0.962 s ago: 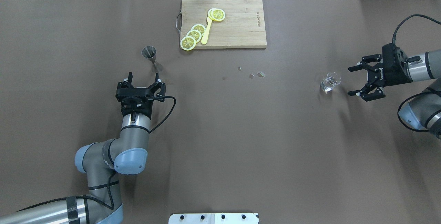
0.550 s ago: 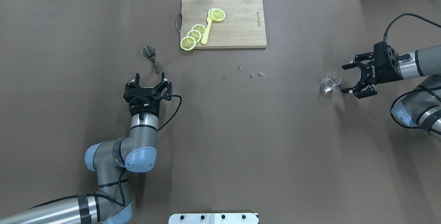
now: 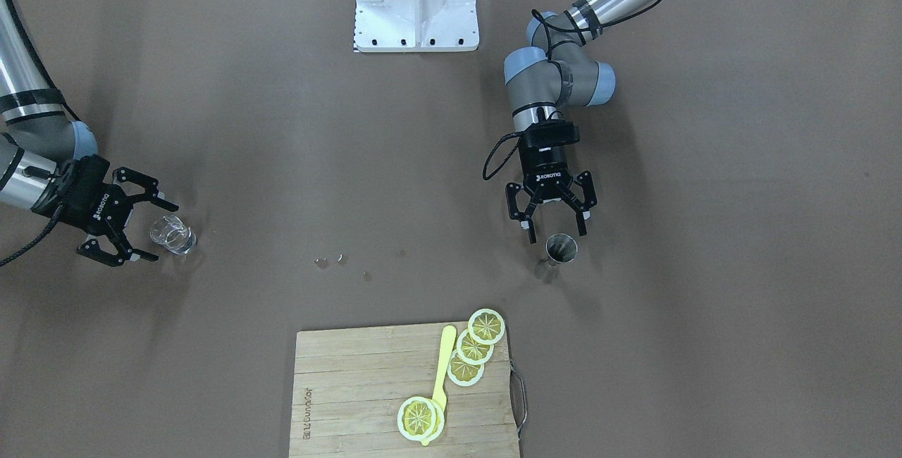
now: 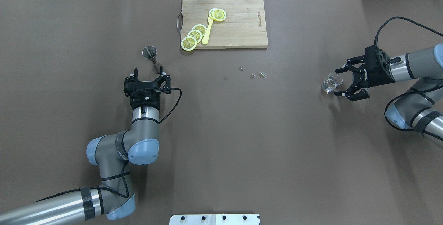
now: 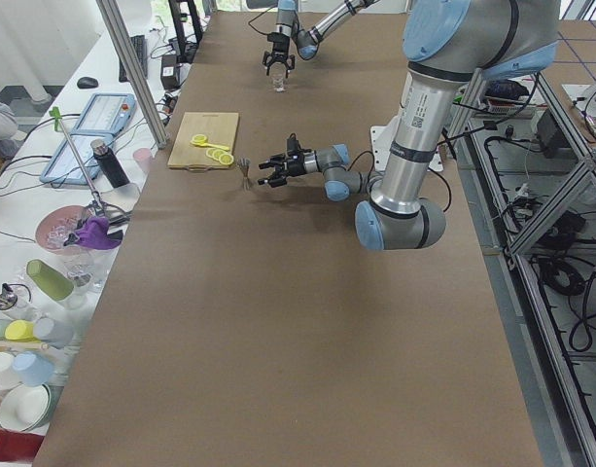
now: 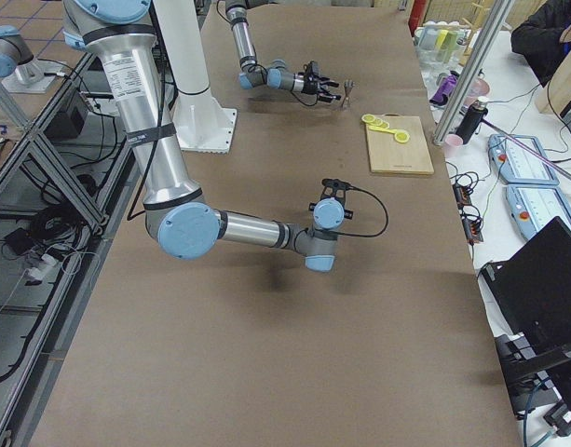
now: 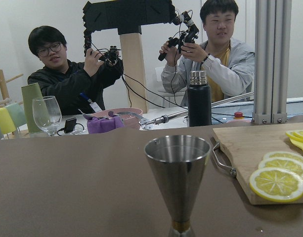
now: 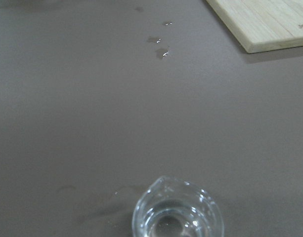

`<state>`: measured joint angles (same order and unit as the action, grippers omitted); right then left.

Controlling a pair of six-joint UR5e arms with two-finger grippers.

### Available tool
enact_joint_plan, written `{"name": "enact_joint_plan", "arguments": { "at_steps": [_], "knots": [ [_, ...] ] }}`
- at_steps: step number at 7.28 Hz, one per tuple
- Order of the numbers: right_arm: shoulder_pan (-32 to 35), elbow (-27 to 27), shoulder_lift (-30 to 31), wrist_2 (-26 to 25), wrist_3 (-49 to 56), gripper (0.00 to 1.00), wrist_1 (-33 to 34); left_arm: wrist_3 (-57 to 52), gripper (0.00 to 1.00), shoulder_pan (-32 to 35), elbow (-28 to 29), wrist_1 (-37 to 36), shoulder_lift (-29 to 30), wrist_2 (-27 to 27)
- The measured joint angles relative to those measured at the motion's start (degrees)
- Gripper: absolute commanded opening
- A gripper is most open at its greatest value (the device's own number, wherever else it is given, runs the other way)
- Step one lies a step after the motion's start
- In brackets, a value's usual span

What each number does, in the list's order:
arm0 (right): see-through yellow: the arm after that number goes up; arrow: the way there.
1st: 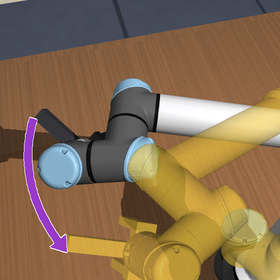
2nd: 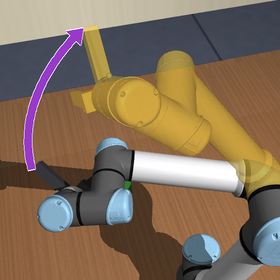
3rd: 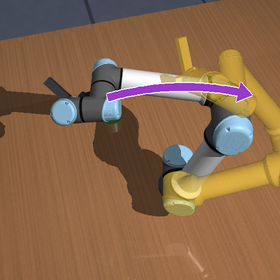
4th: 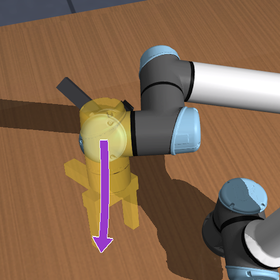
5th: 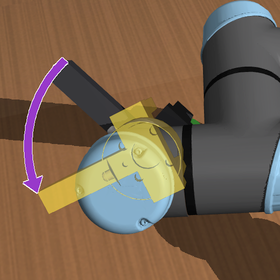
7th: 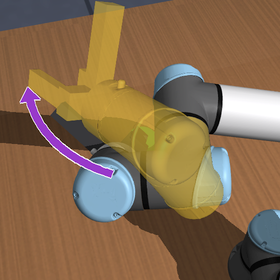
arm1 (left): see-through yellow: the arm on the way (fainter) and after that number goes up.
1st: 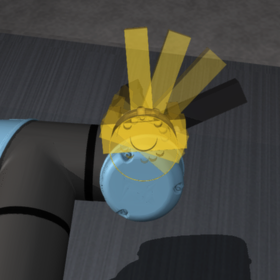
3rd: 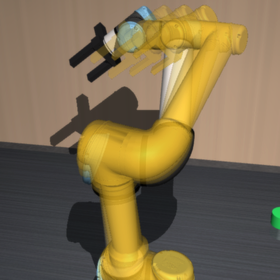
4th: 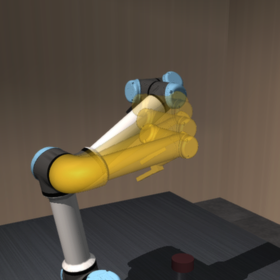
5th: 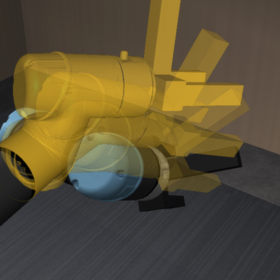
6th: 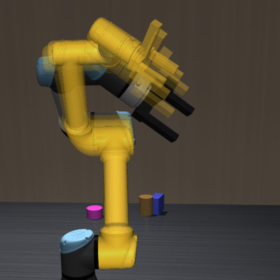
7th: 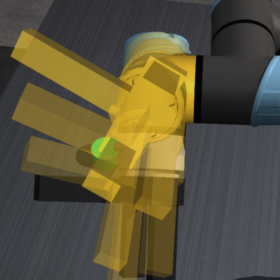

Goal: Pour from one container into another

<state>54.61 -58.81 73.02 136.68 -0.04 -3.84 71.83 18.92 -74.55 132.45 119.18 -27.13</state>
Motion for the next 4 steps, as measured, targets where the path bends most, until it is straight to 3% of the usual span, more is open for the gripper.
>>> {"name": "enact_joint_plan", "arguments": {
  "at_steps": [4],
  "knots": [
    [-0.40, 0.03, 0.20, -0.68, 0.03, 0.81, 0.10, 3.30, 0.79, 1.34, 1.23, -2.75, 1.79, -1.33]
  ]
}}
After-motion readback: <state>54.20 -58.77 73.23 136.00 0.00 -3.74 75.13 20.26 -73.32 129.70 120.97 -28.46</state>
